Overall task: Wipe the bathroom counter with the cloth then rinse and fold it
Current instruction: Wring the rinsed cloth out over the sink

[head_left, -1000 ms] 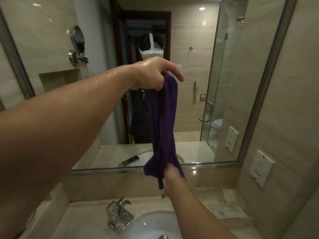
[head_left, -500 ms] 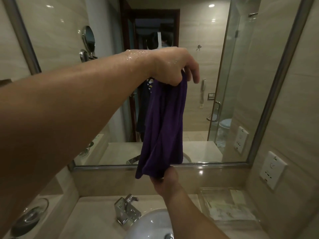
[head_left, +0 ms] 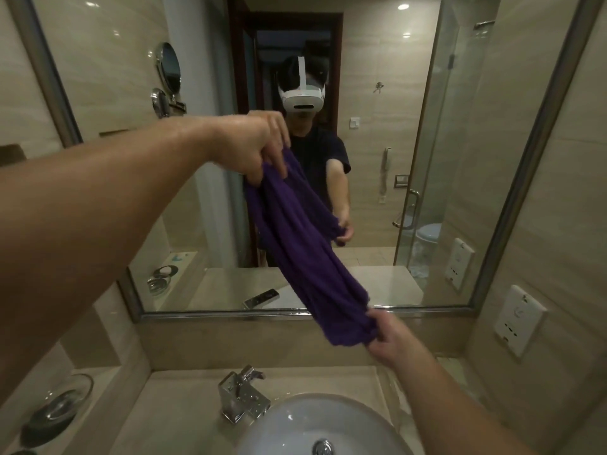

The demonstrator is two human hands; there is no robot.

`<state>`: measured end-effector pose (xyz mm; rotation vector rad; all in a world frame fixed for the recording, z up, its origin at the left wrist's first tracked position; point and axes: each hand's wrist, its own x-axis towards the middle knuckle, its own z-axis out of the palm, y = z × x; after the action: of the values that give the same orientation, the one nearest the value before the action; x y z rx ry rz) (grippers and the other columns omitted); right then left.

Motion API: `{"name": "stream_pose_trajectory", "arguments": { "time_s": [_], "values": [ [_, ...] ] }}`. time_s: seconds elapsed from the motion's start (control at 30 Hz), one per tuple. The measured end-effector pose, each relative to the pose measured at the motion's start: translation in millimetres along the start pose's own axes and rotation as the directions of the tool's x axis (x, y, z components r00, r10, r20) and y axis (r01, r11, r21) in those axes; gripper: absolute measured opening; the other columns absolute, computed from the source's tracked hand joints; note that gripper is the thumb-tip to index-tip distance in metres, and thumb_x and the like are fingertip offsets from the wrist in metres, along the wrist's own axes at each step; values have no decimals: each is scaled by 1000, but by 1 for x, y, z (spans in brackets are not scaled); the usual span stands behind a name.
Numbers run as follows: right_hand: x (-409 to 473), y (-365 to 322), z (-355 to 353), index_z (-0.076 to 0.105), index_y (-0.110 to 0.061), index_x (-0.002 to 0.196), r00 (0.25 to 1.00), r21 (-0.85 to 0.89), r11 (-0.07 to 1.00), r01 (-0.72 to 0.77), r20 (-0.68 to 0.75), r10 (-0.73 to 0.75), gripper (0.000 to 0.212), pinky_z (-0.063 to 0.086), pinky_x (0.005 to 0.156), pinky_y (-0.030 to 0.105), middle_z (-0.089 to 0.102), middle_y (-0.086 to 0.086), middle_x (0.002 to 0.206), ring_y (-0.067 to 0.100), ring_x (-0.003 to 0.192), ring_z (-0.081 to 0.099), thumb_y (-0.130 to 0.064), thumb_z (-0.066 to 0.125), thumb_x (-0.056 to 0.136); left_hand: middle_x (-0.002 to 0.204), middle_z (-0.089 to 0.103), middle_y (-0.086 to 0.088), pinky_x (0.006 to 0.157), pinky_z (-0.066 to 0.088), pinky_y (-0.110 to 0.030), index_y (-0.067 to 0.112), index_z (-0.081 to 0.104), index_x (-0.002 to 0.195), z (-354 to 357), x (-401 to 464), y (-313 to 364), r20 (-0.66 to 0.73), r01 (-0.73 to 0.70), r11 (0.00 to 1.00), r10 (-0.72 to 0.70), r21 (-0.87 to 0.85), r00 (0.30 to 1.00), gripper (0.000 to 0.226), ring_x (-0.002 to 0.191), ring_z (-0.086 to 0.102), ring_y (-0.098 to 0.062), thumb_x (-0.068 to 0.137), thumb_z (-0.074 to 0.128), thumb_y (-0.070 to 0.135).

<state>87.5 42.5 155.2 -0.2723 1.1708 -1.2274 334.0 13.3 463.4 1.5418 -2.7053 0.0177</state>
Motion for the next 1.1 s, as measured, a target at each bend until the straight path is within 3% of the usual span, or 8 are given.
{"name": "stream_pose_trajectory", "arguments": {
  "time_s": [0.1,0.23,0.33,0.43,0.53,0.73,0.93,1.1],
  "values": [
    [-16,-67,-21,70,-6,110,967,-338,917,211,-66,-246,32,60,79,43,72,20,100,30,80,69,8,48,92,114,62,2,79,62,-37,41,61,107,41,-6,-33,102,165,962,-145,-218,984,41,91,69,-20,88,67,5],
    [-66,-146,13,72,-25,77,747,-802,404,439,76,-661,34,53,70,31,73,6,96,22,83,64,6,60,86,114,64,-1,66,61,-30,28,60,103,87,-3,-39,72,188,907,-174,-378,982,38,83,72,-21,84,69,-3],
    [-114,-171,62,72,-34,78,620,-849,1,528,385,-683,31,48,75,28,68,-14,88,11,88,62,-6,64,89,111,66,2,71,55,-26,31,67,95,88,7,-21,-64,30,909,-62,-417,996,38,89,66,-12,79,72,-2],
    [-137,-170,110,72,-40,85,516,-750,-149,644,570,-639,29,50,78,26,70,-13,97,7,92,62,-12,65,88,103,66,8,74,49,-22,28,74,103,73,15,7,-197,-100,804,-21,-587,980,39,89,63,-9,80,70,-3],
    [-139,-154,136,73,-32,95,432,-567,25,823,599,-674,29,53,93,33,70,-6,108,13,104,63,-9,58,87,108,66,0,74,56,-26,18,64,115,65,22,37,-334,-215,575,-109,-790,936,44,98,64,-13,80,66,-8],
    [-127,-120,137,68,-15,102,581,-161,563,810,349,-736,30,51,100,45,65,13,116,28,108,63,-17,37,100,107,62,-11,68,50,-30,15,56,108,80,23,72,-270,-297,-37,-321,-954,908,36,89,63,-22,82,52,-10],
    [-119,-105,143,66,-19,83,596,-287,540,791,168,-785,33,52,87,44,66,6,86,26,89,62,-34,38,92,98,65,-8,71,54,-30,13,59,102,106,14,73,-229,-335,-319,-327,-886,917,11,81,65,-22,94,53,8],
    [-113,-117,143,63,-20,71,512,-347,450,823,109,-852,33,40,67,34,57,-2,69,17,71,52,-28,41,94,95,65,-7,69,54,-34,16,64,97,172,16,67,200,-228,-480,-685,-847,700,22,77,63,-20,93,60,37]
  ]
}}
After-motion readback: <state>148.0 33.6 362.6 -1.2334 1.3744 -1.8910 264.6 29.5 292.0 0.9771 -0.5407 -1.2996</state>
